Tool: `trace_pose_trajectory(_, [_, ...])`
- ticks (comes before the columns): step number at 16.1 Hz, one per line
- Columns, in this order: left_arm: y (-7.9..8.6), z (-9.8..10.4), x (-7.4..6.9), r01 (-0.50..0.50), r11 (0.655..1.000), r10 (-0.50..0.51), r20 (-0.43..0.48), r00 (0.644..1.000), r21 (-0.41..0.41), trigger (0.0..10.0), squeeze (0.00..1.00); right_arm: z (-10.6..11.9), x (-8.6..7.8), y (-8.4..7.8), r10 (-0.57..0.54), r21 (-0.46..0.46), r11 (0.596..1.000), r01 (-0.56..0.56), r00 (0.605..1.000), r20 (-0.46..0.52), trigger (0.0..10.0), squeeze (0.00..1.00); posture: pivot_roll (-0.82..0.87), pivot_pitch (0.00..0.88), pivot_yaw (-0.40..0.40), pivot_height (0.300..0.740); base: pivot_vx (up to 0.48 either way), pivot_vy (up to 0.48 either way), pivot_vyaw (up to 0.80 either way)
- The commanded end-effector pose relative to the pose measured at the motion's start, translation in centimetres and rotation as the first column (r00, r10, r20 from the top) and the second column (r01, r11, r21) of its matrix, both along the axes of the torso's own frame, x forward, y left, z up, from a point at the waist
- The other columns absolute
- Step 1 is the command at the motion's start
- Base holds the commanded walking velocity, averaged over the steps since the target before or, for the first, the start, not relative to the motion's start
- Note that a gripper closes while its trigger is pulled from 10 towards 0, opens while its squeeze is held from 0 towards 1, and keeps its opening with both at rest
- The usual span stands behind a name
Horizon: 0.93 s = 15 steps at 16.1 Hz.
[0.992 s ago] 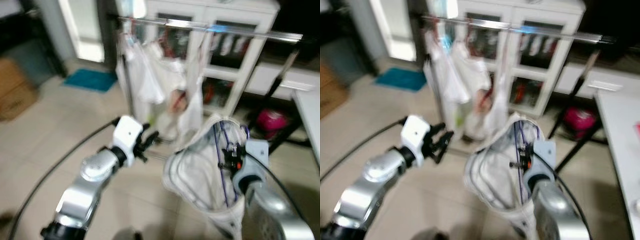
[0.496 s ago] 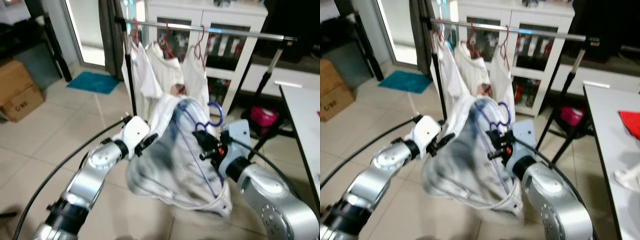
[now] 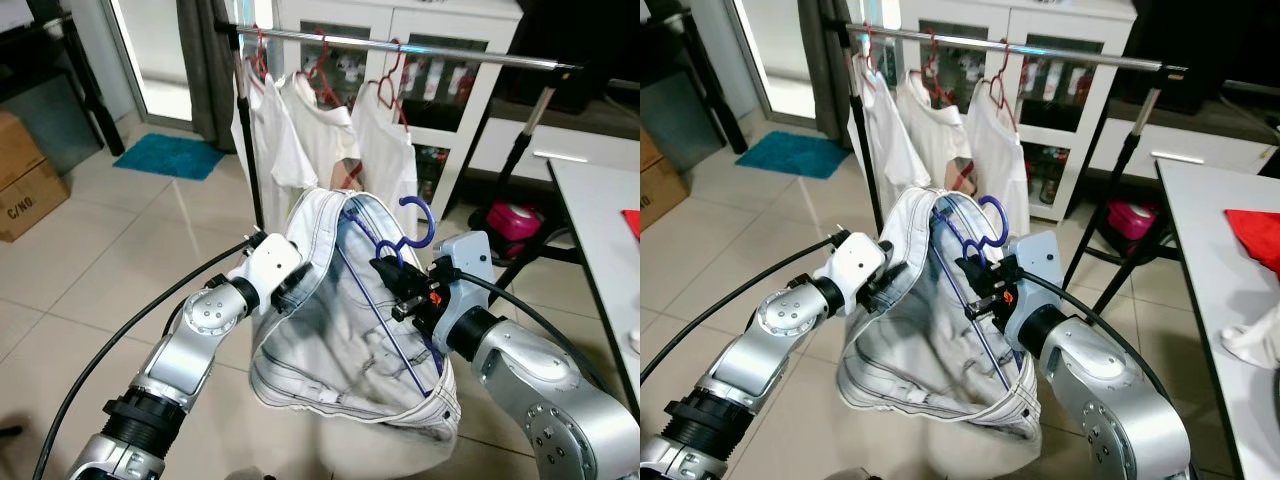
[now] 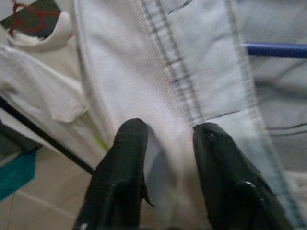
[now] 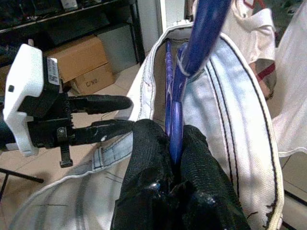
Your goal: Hang hanger
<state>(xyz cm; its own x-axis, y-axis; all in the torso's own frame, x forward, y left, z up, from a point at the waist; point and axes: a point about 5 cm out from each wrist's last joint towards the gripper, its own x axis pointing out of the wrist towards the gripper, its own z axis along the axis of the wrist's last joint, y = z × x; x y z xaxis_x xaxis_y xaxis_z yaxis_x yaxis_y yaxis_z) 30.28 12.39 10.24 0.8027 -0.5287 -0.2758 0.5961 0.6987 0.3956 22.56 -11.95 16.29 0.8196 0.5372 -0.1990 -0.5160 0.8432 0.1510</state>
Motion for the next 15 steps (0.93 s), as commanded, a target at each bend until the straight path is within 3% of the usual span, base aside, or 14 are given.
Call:
trace_pose_trajectory(1, [0.5,0.1,0.3,-0.034,0.999,0.034,0.018,0.999,0.006,0.0,0.00,1.7,-0.1,0.2,0.018,0.018,1.000,-0.019,0.997,0.075,0.0,0.00,-0.08,0.004,-0.011,0.740,0.000,0.000,0.00])
trace_pose_trajectory(7, [0.5,-0.3,0.1,-0.071,0.997,0.072,0.024,0.997,-0.027,0.0,0.00,1.9,0.0,-0.1,-0.001,0.055,0.998,-0.004,0.997,0.073,0.0,0.00,-0.08,0.015,-0.012,0.740,0.000,0.000,0.00])
trace_pose_trajectory(9, [-0.5,1.6,-0.4,0.006,0.987,0.013,0.119,0.993,-0.162,0.0,0.00,2.0,0.1,-0.3,-0.019,0.066,0.998,0.014,0.997,0.076,0.0,0.00,-0.08,0.019,-0.008,0.740,0.000,0.000,0.00])
trace_pose_trajectory(10, [-0.9,2.7,-0.8,0.065,0.982,-0.028,0.203,0.979,-0.178,0.4,0.00,2.1,0.2,-0.5,-0.030,0.081,0.996,0.024,0.997,0.074,0.0,0.00,-0.08,0.022,-0.010,0.740,0.000,0.000,0.00])
trace_pose_trajectory(11, [-1.1,3.1,-1.0,0.088,0.987,-0.048,0.274,0.961,-0.137,8.9,0.00,2.1,0.3,-0.5,-0.036,0.092,0.995,0.030,0.997,0.070,0.0,0.00,-0.08,0.021,-0.010,0.740,0.000,0.000,0.00])
trace_pose_trajectory(12, [-1.4,3.0,-1.3,0.141,0.987,-0.109,0.305,0.946,-0.084,10.0,0.00,2.0,0.3,-0.5,-0.037,0.098,0.995,0.031,0.997,0.065,0.0,0.00,-0.08,0.020,-0.010,0.740,0.000,0.000,0.00])
trace_pose_trajectory(13, [-1.4,3.0,-1.3,0.141,0.987,-0.109,0.305,0.946,-0.084,10.0,0.00,2.0,0.3,-0.5,-0.037,0.098,0.995,0.031,0.997,0.065,0.0,0.00,-0.08,0.020,-0.010,0.740,0.000,0.000,0.00])
trace_pose_trajectory(14, [-1.6,2.9,-1.5,0.173,0.985,-0.154,0.341,0.928,-0.026,10.0,1.00,1.9,0.3,-0.4,-0.036,0.099,0.995,0.030,0.997,0.061,0.0,0.00,-0.10,0.017,-0.006,0.740,0.000,0.000,0.00])
trace_pose_trajectory(15, [-1.9,3.1,-1.6,0.197,0.980,-0.184,0.402,0.897,0.009,10.0,1.00,1.9,0.2,-0.4,-0.036,0.097,0.995,0.030,0.998,0.060,0.0,0.00,-0.10,0.016,-0.007,0.740,0.000,0.000,0.00])
